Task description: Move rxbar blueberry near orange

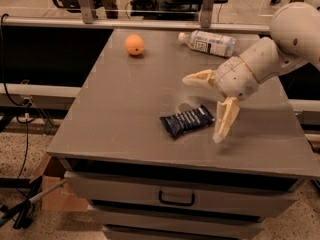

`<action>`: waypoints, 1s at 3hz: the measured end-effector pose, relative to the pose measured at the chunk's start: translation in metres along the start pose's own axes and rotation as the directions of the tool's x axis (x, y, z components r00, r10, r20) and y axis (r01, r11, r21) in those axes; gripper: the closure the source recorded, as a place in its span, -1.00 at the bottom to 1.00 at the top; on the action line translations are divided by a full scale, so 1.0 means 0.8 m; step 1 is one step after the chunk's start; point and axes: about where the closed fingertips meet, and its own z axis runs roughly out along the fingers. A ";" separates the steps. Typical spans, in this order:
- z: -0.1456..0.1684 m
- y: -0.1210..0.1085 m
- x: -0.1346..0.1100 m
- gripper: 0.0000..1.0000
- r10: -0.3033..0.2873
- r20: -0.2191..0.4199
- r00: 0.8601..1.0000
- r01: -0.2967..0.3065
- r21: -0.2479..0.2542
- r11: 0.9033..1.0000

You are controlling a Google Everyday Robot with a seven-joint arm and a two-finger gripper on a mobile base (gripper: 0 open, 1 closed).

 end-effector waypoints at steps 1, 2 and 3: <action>0.011 -0.001 0.005 -0.70 0.000 0.025 1.000 0.001 -0.006 1.000; 0.017 -0.001 0.010 -0.22 0.011 0.035 0.999 -0.011 -0.017 1.000; 0.016 0.000 0.015 0.23 0.042 0.053 0.998 -0.041 -0.019 0.999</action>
Offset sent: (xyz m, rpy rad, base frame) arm 0.0004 0.0011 -0.0200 0.0306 0.0521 0.0078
